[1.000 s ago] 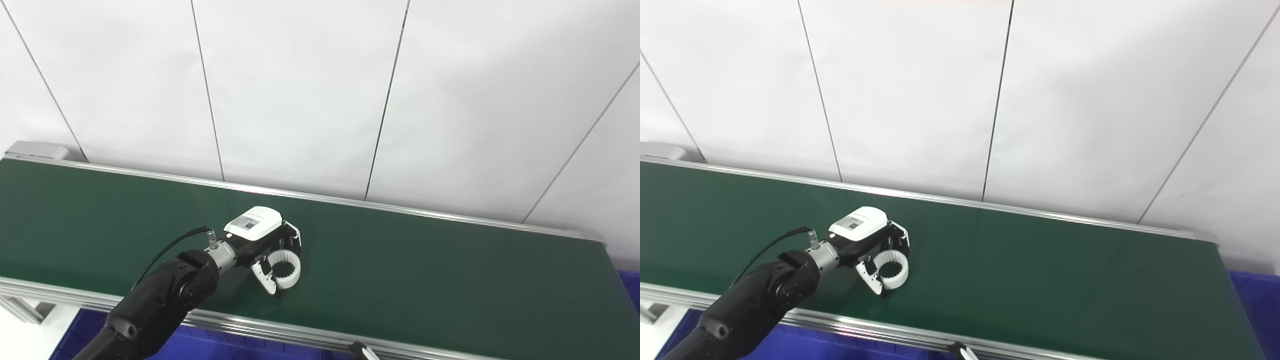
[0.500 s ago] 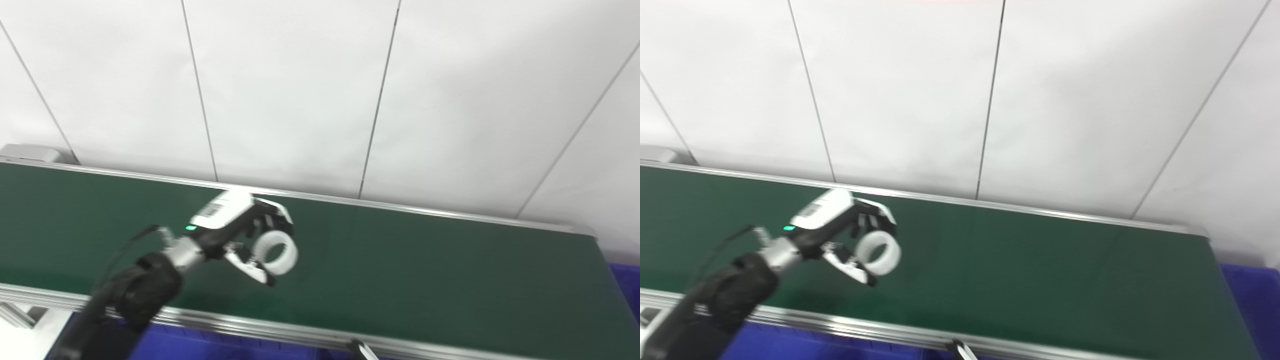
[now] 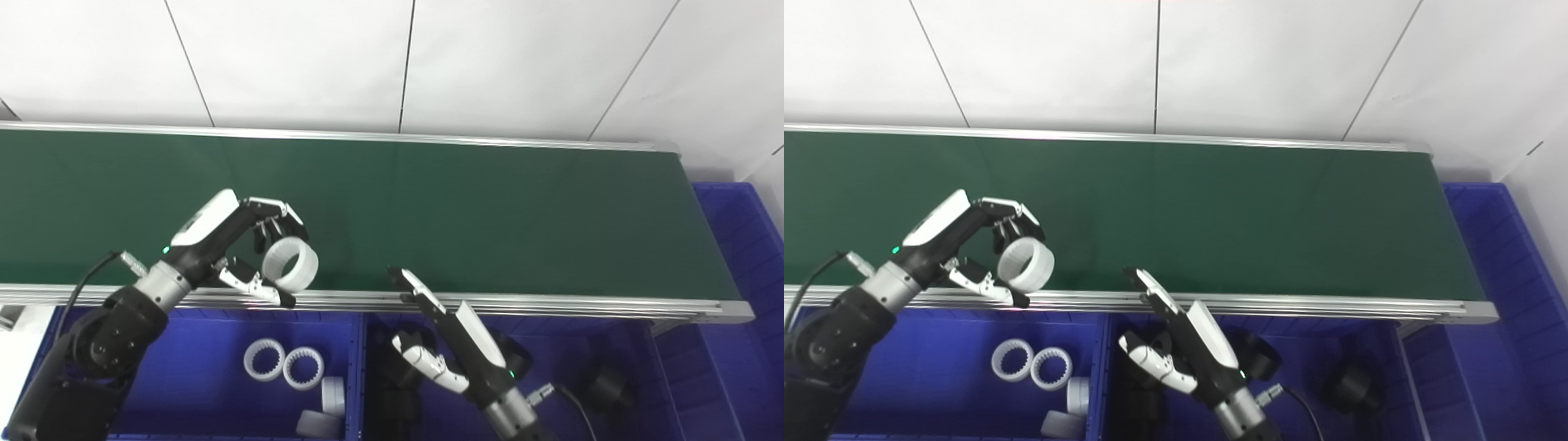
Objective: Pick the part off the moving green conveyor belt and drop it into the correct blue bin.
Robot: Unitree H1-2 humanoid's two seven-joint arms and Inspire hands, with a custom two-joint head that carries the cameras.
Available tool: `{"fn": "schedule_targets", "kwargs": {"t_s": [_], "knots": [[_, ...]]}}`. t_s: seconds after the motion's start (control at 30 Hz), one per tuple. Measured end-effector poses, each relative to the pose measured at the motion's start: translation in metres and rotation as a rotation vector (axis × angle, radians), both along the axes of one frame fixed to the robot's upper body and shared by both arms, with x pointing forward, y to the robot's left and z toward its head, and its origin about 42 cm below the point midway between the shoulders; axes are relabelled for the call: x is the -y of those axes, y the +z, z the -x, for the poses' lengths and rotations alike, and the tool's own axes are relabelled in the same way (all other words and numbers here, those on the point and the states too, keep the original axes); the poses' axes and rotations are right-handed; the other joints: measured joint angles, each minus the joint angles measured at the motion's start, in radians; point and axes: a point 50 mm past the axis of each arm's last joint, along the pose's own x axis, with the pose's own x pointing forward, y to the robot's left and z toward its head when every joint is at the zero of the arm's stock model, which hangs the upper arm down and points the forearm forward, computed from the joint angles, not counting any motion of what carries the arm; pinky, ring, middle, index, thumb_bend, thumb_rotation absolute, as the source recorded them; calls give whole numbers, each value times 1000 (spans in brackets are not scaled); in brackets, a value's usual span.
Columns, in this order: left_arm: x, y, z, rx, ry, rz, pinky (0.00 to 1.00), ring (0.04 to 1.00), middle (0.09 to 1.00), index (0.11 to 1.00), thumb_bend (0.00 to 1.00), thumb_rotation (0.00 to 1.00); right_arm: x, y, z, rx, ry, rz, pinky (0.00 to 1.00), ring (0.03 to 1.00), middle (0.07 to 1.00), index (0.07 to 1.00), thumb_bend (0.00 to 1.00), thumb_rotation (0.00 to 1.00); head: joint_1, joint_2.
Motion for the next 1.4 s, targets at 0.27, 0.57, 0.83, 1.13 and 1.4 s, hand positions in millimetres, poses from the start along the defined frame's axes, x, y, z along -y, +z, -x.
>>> {"fn": "schedule_targets", "kwargs": {"t_s": [0.27, 0.57, 0.83, 1.13, 1.4], "knots": [[6, 10, 21, -30, -12, 85, 264, 421, 493, 495, 502, 0, 3, 9, -4, 13, -12, 5, 853, 937, 986, 959, 378, 891, 21, 20], [15, -16, 59, -152, 3, 96, 265, 418, 485, 500, 502, 0, 3, 13, -5, 7, -9, 11, 857, 940, 982, 956, 391, 891, 34, 32], [18, -47, 77, -260, 25, 82, 269, 416, 497, 493, 502, 0, 2, 13, -4, -4, -6, 12, 864, 943, 982, 955, 397, 887, 35, 34], [10, -65, 87, -271, 19, -58, 268, 444, 480, 495, 506, 0, 2, 14, -4, -2, -5, 12, 860, 941, 981, 955, 384, 894, 35, 31], [5, -65, 87, -274, -2, -113, 423, 525, 493, 505, 518, 0, 2, 14, -3, -1, -6, 11, 851, 935, 978, 952, 376, 868, 32, 31]]}}
